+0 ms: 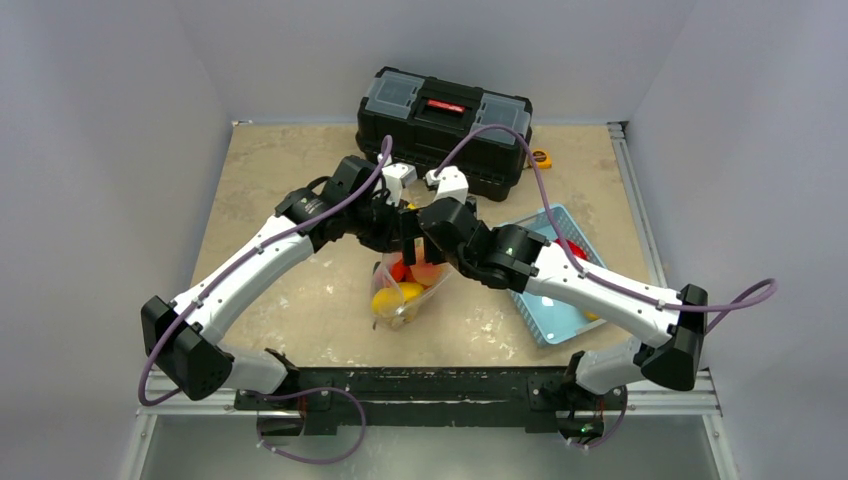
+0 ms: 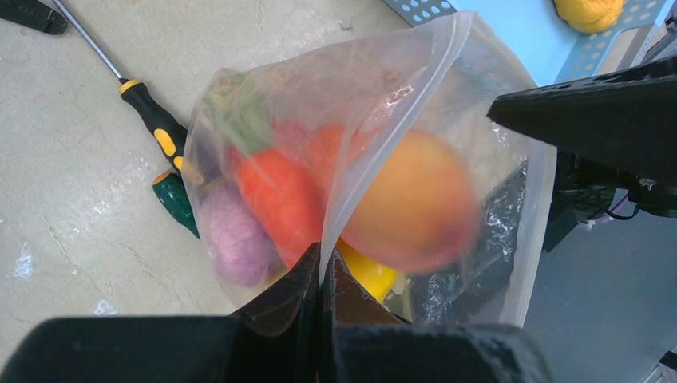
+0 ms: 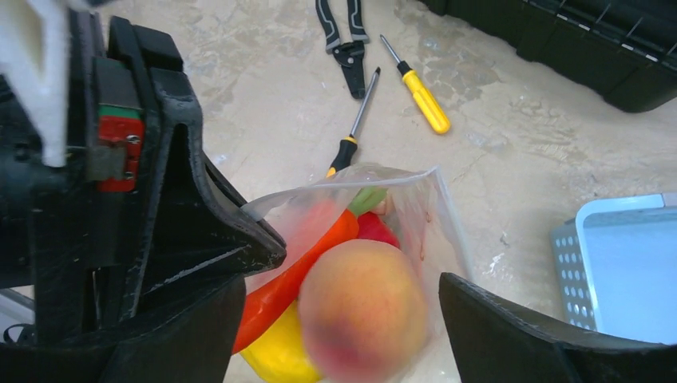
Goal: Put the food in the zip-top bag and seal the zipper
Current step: Place the fake fruit in the zipper food storage bag.
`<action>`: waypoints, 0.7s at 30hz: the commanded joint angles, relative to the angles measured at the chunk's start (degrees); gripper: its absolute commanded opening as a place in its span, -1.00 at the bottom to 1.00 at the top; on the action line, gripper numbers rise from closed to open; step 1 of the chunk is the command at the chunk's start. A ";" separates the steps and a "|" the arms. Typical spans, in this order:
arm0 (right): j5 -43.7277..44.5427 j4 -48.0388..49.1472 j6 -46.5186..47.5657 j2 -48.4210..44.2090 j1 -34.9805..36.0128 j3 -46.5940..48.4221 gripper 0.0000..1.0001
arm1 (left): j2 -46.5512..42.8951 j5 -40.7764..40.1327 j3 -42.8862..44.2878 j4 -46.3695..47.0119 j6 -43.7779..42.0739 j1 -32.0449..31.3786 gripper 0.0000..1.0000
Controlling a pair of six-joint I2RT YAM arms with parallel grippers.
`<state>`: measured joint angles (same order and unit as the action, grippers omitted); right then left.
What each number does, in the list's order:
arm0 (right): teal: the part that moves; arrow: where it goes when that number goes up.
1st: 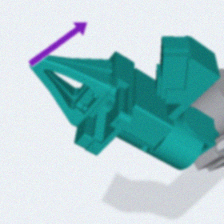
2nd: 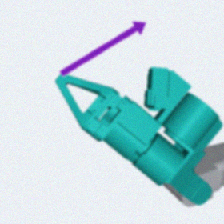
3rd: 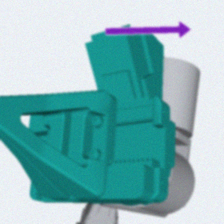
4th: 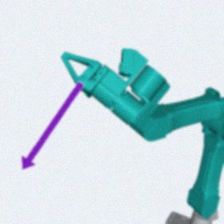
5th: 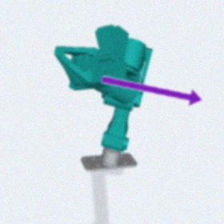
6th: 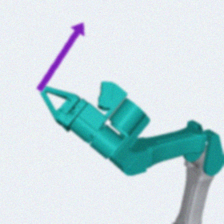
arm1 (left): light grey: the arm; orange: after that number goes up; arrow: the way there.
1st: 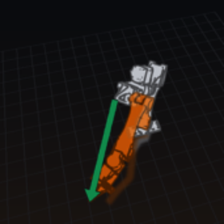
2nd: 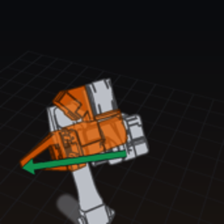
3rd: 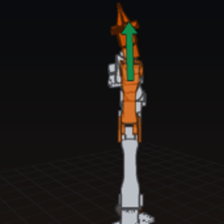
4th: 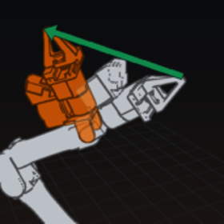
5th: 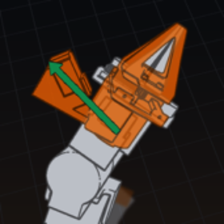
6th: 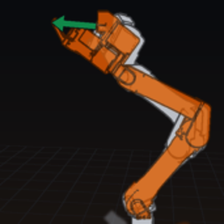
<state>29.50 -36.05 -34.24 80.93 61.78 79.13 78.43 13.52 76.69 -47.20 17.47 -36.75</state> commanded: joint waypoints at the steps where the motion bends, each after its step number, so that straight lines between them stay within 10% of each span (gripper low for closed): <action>1: 1.04 1.87 1.78 -2.59 0.01 2.40 0.90 | -0.79 0.83 2.00 1.33 0.50 0.36 -1.00; 9: -3.41 -0.43 0.62 -3.95 0.41 2.77 0.98 | -1.50 -0.39 1.81 1.28 0.54 0.36 -1.00; 15: -24.23 14.82 -4.92 -13.39 3.43 -10.70 0.98 | -1.44 -1.10 1.59 1.48 0.59 0.36 -1.00; 21: -20.93 13.16 -6.08 -19.30 12.54 -13.60 0.98 | -0.82 -1.43 1.71 1.32 0.54 0.44 -1.00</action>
<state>9.69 -26.20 -38.63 65.04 69.73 66.28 78.41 12.78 76.69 -47.20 17.47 -36.75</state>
